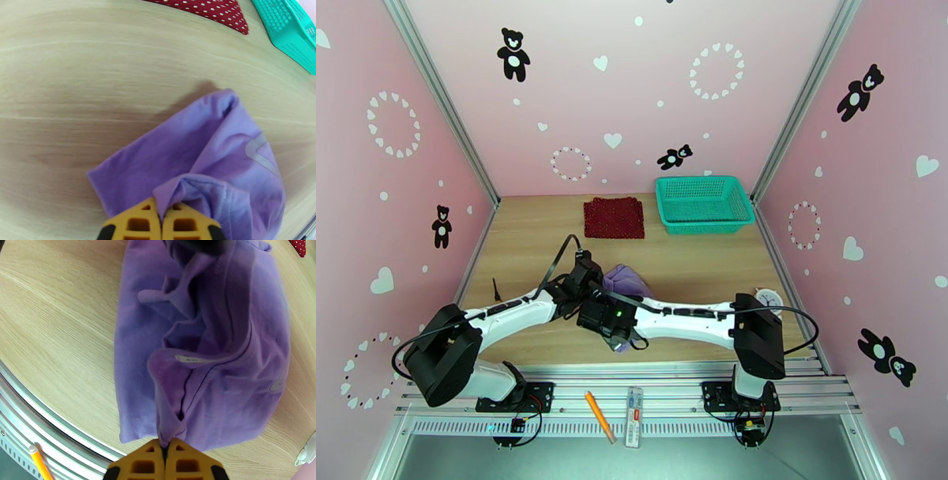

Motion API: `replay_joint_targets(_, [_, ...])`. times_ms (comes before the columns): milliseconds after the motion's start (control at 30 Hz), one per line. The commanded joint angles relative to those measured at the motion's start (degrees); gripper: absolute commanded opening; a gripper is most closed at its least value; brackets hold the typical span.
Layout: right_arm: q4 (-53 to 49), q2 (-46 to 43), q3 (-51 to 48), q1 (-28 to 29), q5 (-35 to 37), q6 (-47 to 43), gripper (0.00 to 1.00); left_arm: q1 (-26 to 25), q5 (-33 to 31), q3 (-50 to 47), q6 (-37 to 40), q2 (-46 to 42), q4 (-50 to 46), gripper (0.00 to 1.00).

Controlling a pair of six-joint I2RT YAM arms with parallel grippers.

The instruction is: Fold and stack the mixed laundry pile

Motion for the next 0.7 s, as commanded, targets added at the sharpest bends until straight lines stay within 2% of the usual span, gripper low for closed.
replay_joint_targets(0, [1.35,1.9,1.77,0.87,-0.42,0.16,0.0,-0.37,-4.13,-0.57,-1.69,0.14,-0.29,0.0])
replay_joint_targets(67, [2.16,2.63,1.61,1.24,-1.2,-0.07,0.01,-0.37,-5.42,-0.67,-1.74,-0.24,-1.24,0.08])
replay_joint_targets(167, [2.73,3.67,1.45,1.64,-2.18,-0.08,0.13,-0.33,-6.57,-0.77,-1.76,-0.82,-2.6,0.2])
replay_joint_targets(233, [2.89,3.86,1.26,1.93,-2.51,-0.16,0.22,-0.47,-6.72,-0.93,-1.73,-1.09,-3.05,0.34])
replay_joint_targets(367, [2.99,2.58,0.53,2.05,-2.5,0.1,0.42,-0.83,-6.85,-1.39,-2.2,-2.35,-4.27,0.69])
replay_joint_targets(433, [2.95,1.2,-0.02,2.05,-2.19,0.27,0.47,-1.16,-7.15,-1.12,-2.22,-3.51,-5.34,0.76])
replay_joint_targets(600, [0.95,-5.08,-1.12,1.88,0.04,0.27,0.57,-1.69,-9.2,1.58,-1.33,-8.28,-10.76,0.86])
replay_joint_targets(667, [-0.73,-8.31,-1.65,0.66,0.56,0.41,0.56,-1.7,-10.34,3.22,-0.91,-10.19,-13.56,0.97])
